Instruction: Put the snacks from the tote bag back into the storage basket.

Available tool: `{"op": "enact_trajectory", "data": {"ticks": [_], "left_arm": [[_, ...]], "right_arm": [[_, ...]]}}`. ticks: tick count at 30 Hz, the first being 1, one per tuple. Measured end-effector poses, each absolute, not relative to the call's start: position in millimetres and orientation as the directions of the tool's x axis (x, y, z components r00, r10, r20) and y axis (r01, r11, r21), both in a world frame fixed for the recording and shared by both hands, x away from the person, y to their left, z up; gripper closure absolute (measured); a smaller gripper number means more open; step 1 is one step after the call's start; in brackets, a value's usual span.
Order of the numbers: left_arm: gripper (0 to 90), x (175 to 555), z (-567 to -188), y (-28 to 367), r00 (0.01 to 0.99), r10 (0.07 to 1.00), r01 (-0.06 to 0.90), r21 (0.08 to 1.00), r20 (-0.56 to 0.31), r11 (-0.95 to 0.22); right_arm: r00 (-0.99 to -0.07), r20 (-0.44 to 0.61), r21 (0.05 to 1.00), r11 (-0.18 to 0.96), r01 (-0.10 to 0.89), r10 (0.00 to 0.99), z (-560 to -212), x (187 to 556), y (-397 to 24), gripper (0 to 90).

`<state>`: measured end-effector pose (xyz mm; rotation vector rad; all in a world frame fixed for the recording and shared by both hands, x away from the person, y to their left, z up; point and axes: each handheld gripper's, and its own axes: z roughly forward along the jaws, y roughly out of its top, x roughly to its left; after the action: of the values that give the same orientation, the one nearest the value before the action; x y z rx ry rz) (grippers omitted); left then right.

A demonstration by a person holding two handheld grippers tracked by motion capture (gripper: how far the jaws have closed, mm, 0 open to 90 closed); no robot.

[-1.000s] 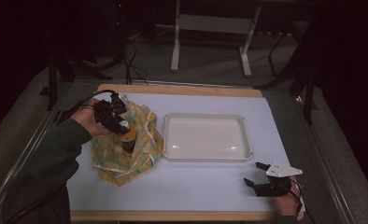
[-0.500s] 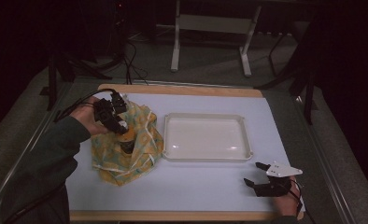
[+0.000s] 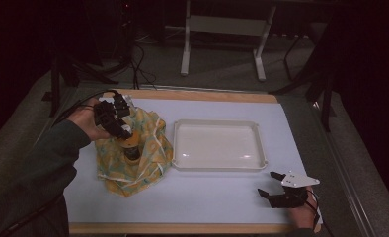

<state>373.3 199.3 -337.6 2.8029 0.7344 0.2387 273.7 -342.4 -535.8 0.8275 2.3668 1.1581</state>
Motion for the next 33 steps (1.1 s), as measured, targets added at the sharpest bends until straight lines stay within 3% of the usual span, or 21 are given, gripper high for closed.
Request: {"op": "enact_trajectory", "data": {"ticks": [33], "left_arm": [[58.9,355.0,-297.4,197.8,0.883,0.454,0.408,0.285,0.118,-0.868]], "right_arm": [[-0.756,-0.071,0.805,0.484,0.342,0.651,-535.8,274.1,-342.6,18.3]]}}
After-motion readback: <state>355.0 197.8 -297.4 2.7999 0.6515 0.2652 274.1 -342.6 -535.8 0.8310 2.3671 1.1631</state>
